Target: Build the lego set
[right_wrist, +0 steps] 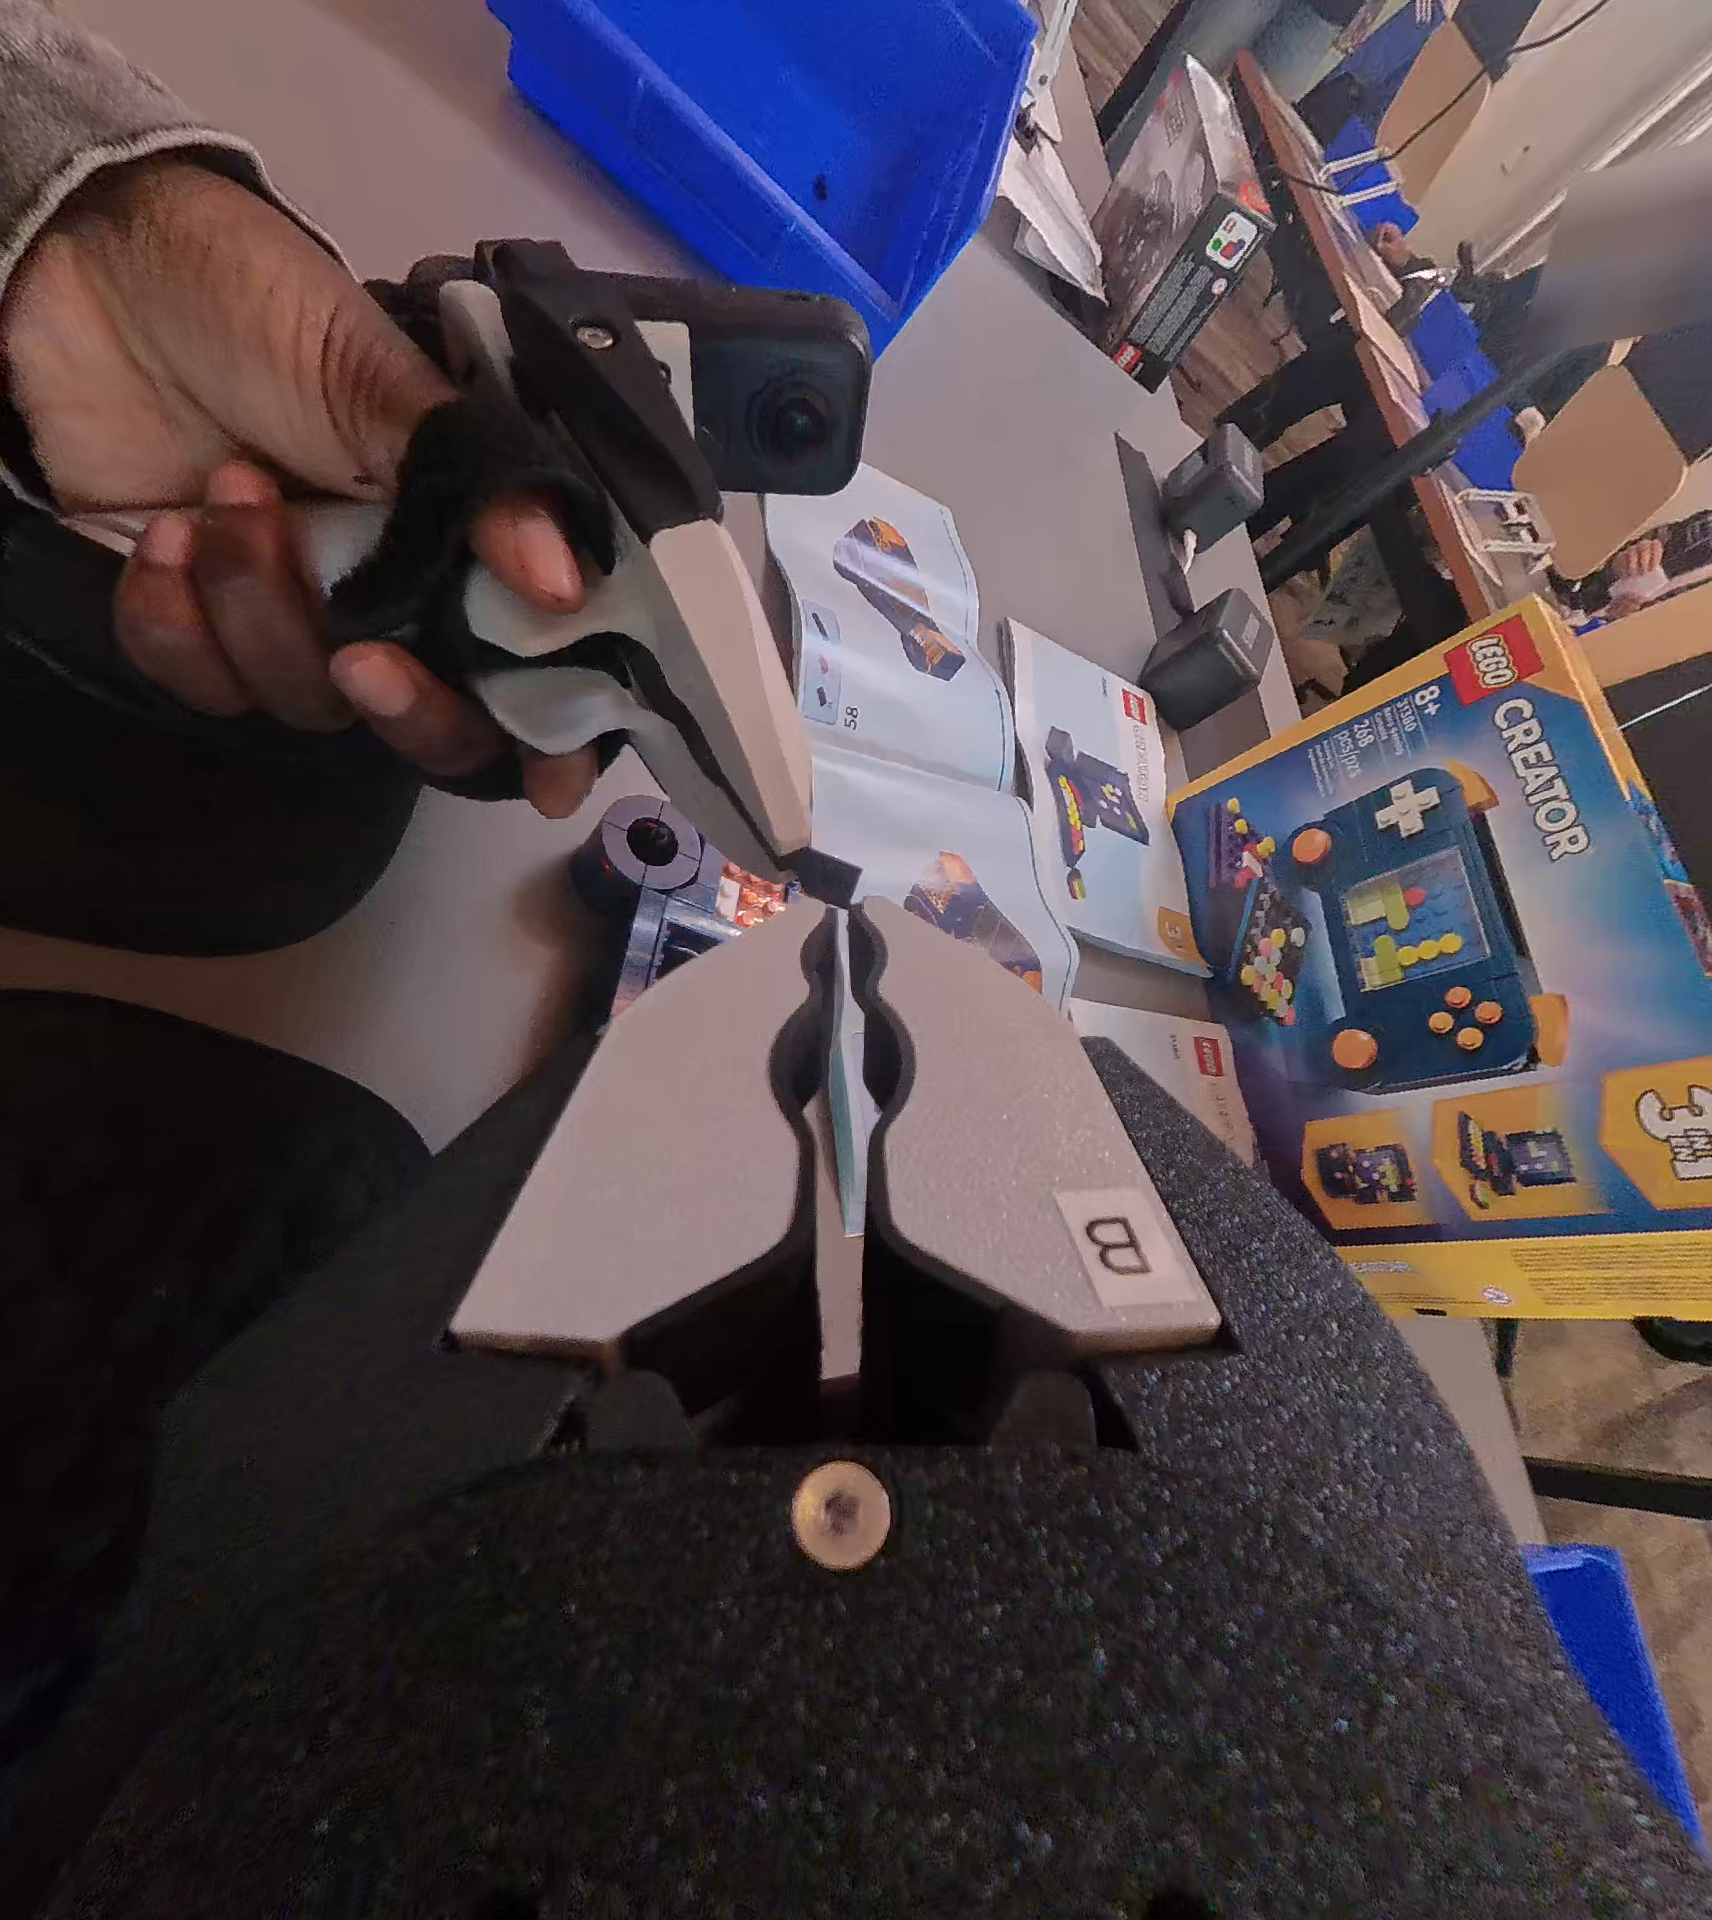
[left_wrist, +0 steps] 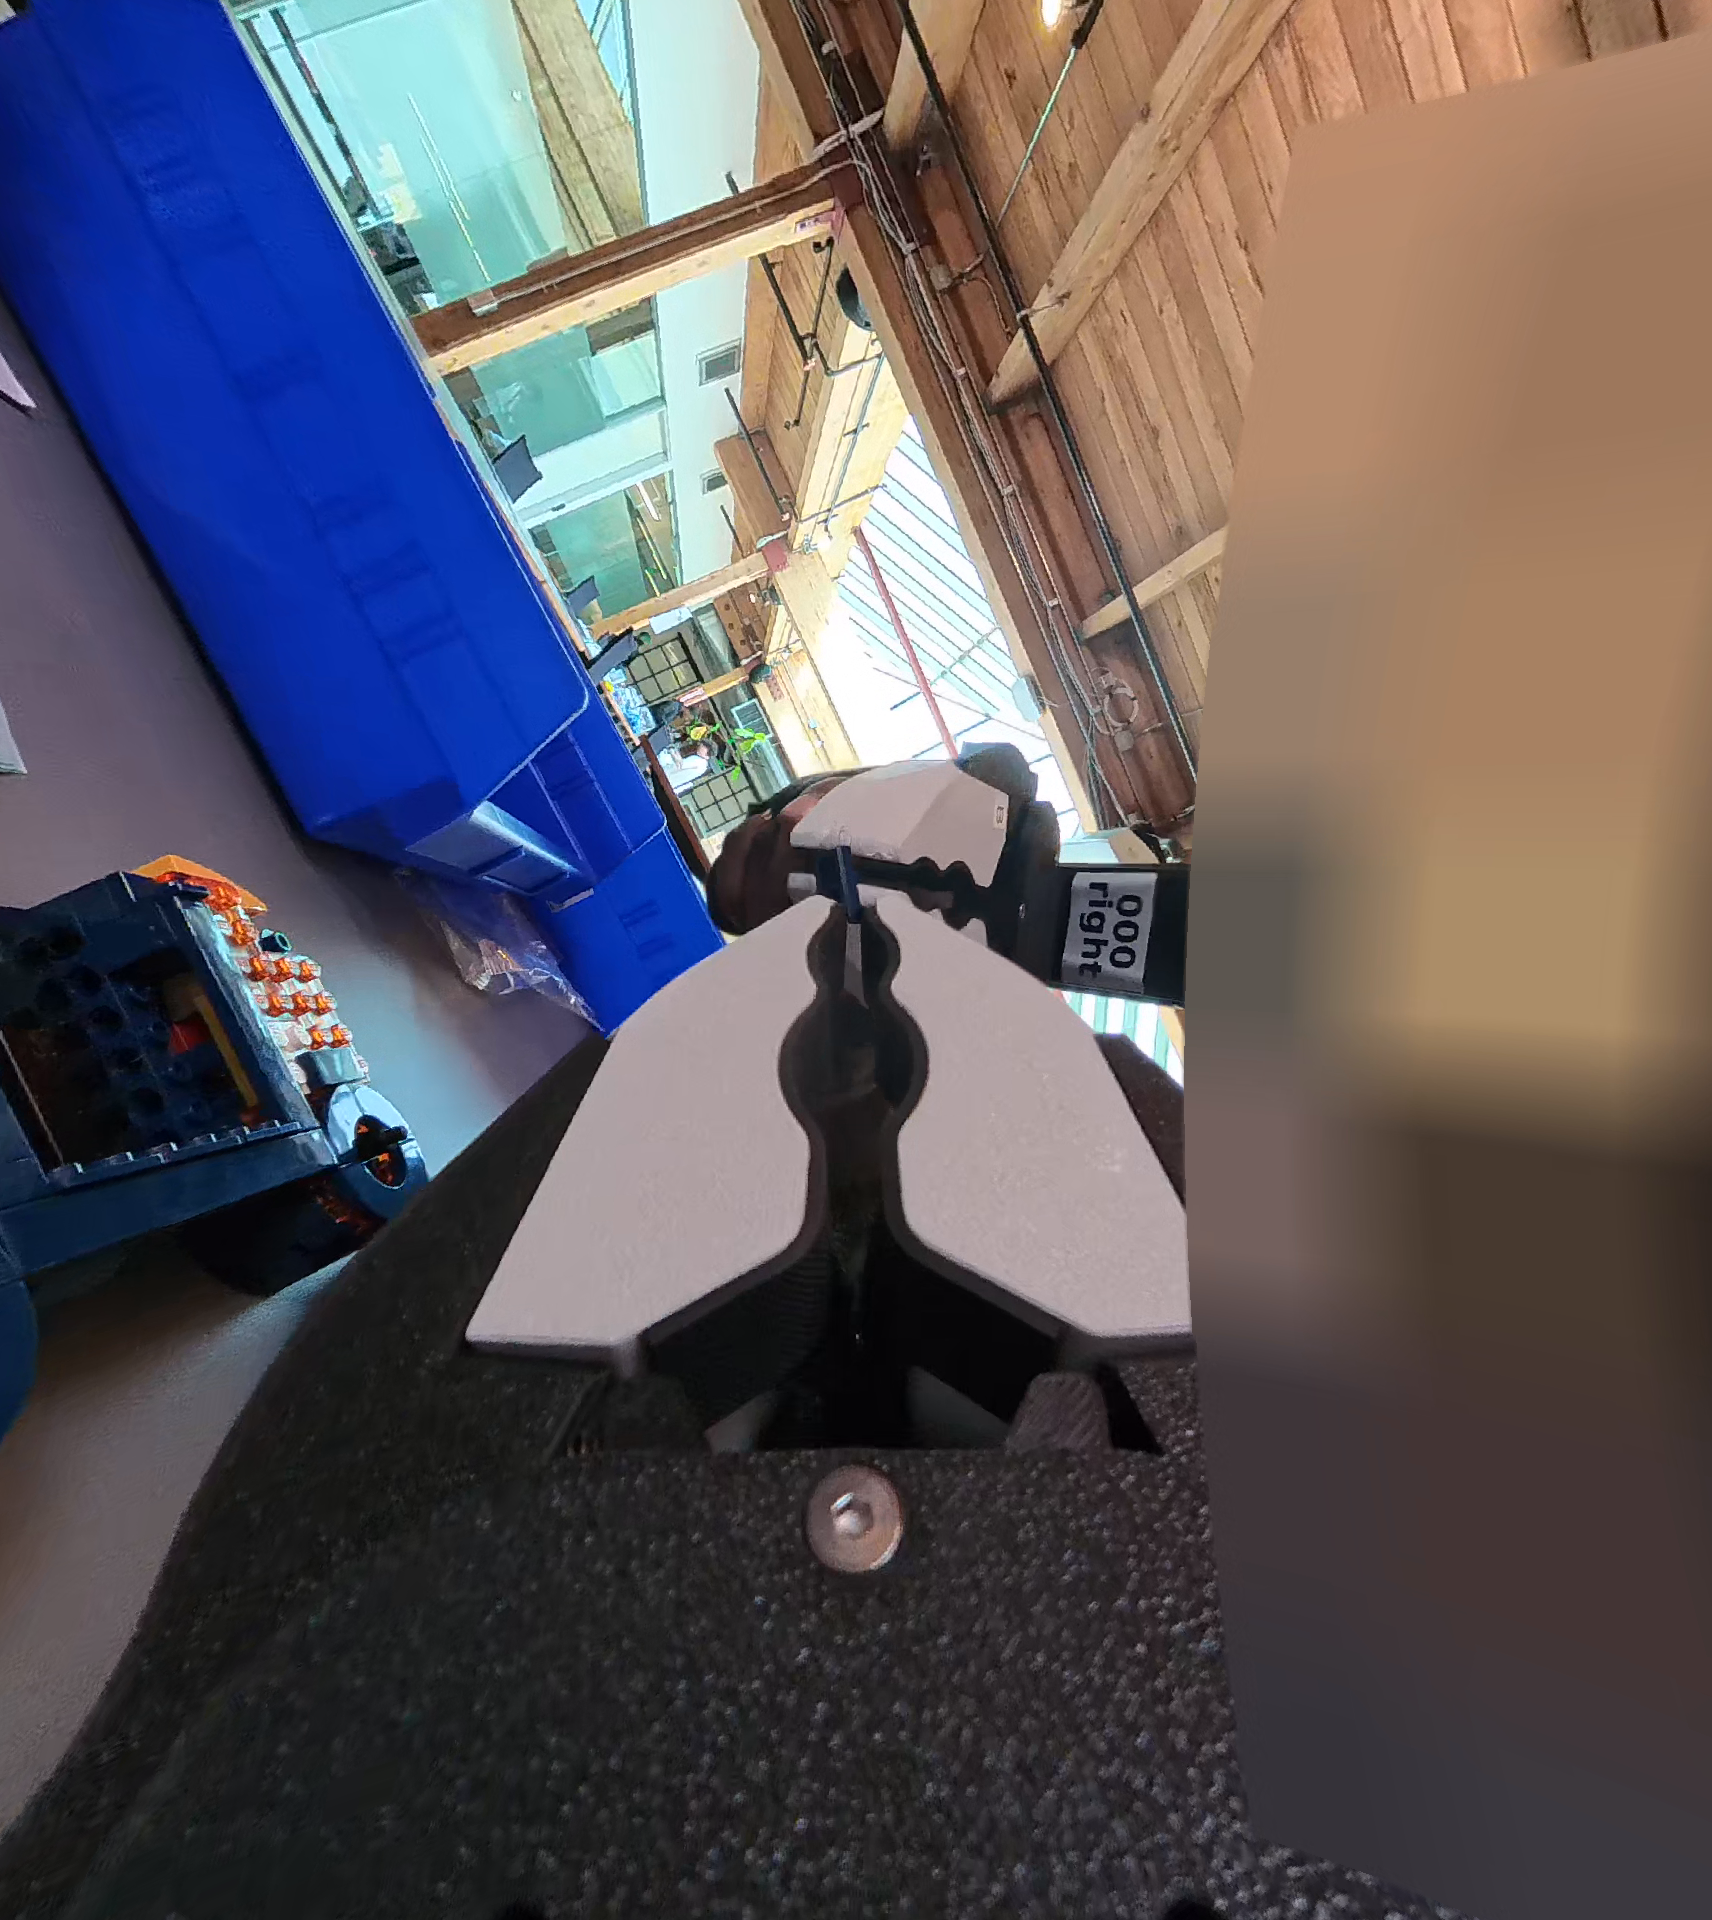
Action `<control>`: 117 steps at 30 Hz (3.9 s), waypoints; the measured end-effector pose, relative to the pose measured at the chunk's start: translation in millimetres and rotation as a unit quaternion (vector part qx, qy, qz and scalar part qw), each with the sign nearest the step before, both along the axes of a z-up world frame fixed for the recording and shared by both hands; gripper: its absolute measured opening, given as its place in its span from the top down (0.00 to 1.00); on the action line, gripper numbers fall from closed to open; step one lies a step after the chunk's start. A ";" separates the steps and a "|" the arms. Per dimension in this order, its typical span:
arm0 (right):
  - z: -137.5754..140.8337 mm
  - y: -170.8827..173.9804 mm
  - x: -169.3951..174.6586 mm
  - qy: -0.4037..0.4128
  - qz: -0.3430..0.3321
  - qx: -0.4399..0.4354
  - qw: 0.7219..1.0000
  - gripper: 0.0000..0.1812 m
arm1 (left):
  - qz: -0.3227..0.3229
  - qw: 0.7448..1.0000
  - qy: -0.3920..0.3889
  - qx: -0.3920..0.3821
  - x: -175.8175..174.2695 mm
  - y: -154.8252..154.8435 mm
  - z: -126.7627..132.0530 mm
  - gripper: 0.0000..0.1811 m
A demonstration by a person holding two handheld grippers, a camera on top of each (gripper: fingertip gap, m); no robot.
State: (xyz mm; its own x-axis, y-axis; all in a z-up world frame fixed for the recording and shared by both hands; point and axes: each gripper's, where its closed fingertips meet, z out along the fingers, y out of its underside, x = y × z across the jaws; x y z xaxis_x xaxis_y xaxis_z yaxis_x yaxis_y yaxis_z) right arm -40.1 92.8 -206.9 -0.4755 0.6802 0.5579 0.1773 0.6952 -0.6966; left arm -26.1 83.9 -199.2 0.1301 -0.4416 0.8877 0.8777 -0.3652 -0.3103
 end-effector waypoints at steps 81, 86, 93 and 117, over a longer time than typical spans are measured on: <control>-104.7 11.6 20.7 -0.438 0.127 0.052 0.888 0.94 | -0.077 0.870 0.482 -0.067 13.0 -24.7 -77.1 0.81; -100.7 14.5 18.1 -0.425 0.117 0.047 0.896 0.93 | -0.077 0.870 0.482 -0.068 13.0 -24.7 -77.1 0.81; -86.7 15.3 18.4 -0.356 0.065 -0.042 0.931 1.00 | -0.083 0.865 0.489 -0.070 14.9 -24.7 -79.1 0.82; -99.3 7.1 21.6 -0.342 0.041 -0.099 0.934 1.00 | -0.120 0.836 0.530 -0.074 30.5 -9.8 -89.2 0.82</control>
State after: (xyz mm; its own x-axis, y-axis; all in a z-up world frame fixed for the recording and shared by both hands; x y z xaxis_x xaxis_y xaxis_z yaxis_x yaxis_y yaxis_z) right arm -18.5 99.8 -306.2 -0.7294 0.6835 -0.0271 0.5792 0.5960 -0.5562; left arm 4.4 74.1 -288.4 0.8020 -0.4636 0.3768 0.0335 -0.5948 -0.8032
